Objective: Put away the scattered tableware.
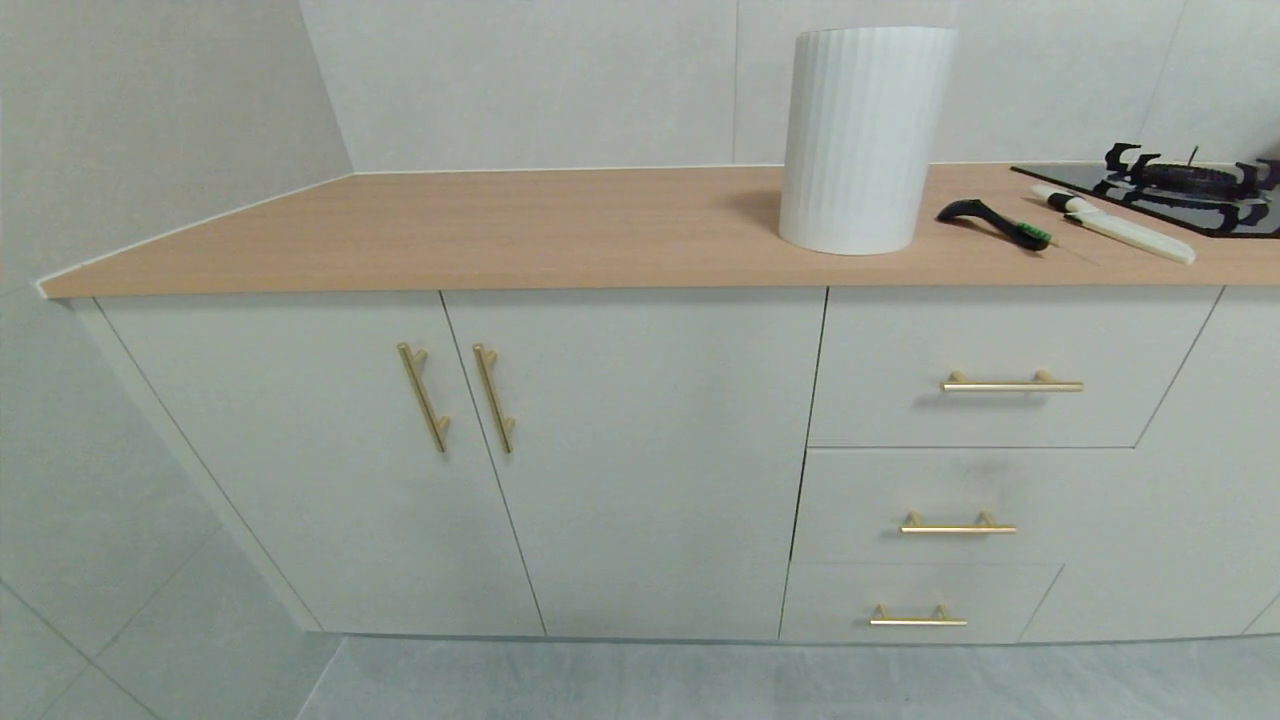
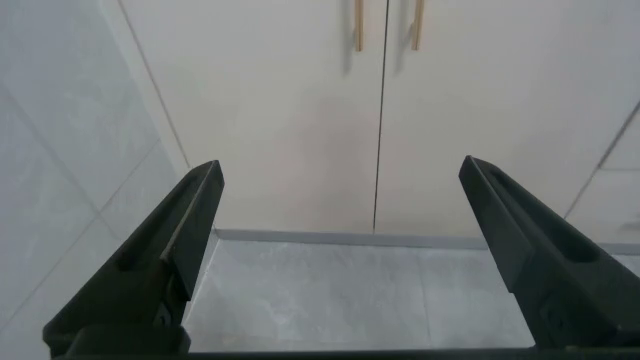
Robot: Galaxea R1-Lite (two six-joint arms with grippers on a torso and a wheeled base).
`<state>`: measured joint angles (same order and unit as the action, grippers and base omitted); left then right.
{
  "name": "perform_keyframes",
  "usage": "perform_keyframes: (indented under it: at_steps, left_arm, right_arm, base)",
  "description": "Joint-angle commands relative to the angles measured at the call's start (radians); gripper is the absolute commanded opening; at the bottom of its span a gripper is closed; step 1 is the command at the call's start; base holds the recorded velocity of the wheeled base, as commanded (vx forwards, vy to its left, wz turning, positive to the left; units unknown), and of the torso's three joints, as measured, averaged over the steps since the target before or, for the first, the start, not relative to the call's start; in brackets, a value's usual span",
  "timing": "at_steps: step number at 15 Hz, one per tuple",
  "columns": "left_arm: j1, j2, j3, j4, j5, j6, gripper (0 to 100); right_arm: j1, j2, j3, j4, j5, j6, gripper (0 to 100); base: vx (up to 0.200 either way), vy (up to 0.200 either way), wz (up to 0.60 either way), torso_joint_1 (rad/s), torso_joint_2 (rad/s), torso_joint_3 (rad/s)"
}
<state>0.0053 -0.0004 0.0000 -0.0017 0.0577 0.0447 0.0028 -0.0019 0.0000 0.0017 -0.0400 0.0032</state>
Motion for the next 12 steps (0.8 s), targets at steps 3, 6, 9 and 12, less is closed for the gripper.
perform_keyframes:
  at_steps: [3, 6, 9, 12]
  left_arm:
    - [0.001, 0.000, 0.000, 0.000, 0.001, -0.003, 100]
    - [0.001, 0.000, 0.000, -0.001, 0.001, -0.003, 100]
    - [0.001, 0.000, 0.000, -0.001, 0.001, -0.003, 100]
    - [0.001, 0.000, 0.000, 0.000, 0.001, -0.006, 100]
  right_arm:
    - [0.000, 0.002, 0.000, 0.000, 0.000, 0.000, 100]
    - [0.000, 0.002, 0.000, 0.000, 0.000, 0.000, 100]
    - [0.000, 0.002, 0.000, 0.000, 0.000, 0.000, 100]
    - [0.000, 0.002, 0.000, 0.000, 0.000, 0.000, 100]
  base:
    - [0.000, 0.000, 0.00, 0.000, 0.00, 0.000]
    - [0.000, 0.000, -0.20, 0.001, 0.00, -0.001]
    - [0.000, 0.000, 0.00, 0.000, 0.00, 0.000]
    - [0.000, 0.000, 0.00, 0.000, 0.00, 0.000]
